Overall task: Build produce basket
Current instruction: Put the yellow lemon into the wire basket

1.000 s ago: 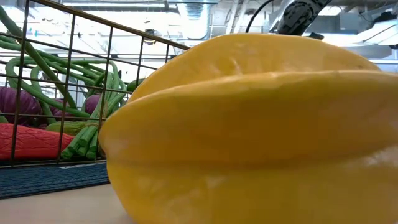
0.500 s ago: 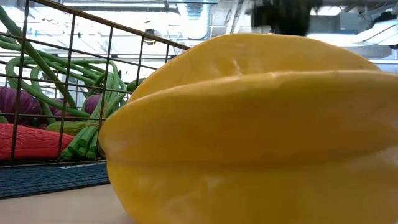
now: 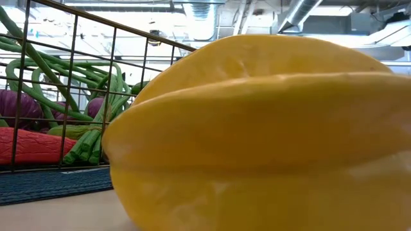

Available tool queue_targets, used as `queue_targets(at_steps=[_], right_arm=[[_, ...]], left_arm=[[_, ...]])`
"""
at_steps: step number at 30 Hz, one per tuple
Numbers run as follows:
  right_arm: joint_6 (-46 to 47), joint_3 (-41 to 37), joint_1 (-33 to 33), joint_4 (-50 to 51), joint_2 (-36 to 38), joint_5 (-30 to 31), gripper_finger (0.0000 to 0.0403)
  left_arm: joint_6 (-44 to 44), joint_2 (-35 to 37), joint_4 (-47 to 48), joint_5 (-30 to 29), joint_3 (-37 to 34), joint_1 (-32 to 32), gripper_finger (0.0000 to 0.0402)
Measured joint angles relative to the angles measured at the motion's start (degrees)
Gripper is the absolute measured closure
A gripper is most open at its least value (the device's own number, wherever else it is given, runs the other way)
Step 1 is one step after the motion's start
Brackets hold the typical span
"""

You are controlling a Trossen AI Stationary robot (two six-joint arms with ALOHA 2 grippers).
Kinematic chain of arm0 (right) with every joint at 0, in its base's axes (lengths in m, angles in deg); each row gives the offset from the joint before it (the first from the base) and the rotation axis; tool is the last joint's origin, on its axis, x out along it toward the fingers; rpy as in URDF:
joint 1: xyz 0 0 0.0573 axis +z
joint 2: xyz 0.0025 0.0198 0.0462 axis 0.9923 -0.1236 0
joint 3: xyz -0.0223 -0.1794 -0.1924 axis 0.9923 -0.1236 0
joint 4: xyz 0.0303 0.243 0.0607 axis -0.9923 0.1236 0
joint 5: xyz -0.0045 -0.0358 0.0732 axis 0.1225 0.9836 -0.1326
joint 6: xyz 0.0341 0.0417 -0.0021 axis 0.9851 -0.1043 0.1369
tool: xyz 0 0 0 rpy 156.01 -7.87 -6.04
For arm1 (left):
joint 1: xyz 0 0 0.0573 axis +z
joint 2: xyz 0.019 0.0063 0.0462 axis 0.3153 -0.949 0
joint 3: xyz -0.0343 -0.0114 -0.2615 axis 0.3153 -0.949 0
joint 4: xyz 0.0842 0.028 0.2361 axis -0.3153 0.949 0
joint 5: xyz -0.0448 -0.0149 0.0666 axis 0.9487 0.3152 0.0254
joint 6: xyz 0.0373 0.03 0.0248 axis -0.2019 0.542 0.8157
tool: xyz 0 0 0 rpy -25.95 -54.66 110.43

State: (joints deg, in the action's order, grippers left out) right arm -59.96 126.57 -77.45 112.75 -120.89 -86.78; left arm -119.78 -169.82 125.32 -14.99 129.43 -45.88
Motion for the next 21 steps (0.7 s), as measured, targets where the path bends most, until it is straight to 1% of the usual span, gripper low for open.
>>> queue_targets(at_steps=[5, 7, 11, 13, 17, 19, 21], right_arm=[[1.3, -0.1, 3.7, -6.9, -6.7, -0.2, 0.0263], [1.5, 0.0, 4.7, -7.3, -9.8, -0.2, 0.0263], [3.5, -0.1, 5.2, -10.3, -17.1, -0.2, 0.0263], [4.5, -0.2, 5.1, -13.5, -20.1, -0.2, 0.0263], [7.0, -0.1, 5.1, -19.2, -24.8, -0.2, 0.0263], [7.5, -0.1, 5.1, -20.3, -26.4, -0.2, 0.0263], [8.4, 0.0, 5.1, -24.4, -28.4, -0.2, 0.0263]], left_arm=[[0.9, 0.0, -0.5, 0.1, 0.0, 0.2, 0.0164], [0.9, 0.0, -0.5, 0.3, 0.0, 0.2, 0.0164], [2.0, 0.0, -0.6, 0.6, 0.0, 0.2, 0.0164], [2.7, 0.1, -0.5, 1.2, 0.0, 0.2, 0.0164], [4.0, 0.0, -0.5, 3.3, 0.0, 0.2, 0.0164], [4.6, 0.0, -0.5, 3.6, 0.0, 0.2, 0.0164], [5.1, 0.0, -0.5, 3.7, 0.0, 0.2, 0.0164]])
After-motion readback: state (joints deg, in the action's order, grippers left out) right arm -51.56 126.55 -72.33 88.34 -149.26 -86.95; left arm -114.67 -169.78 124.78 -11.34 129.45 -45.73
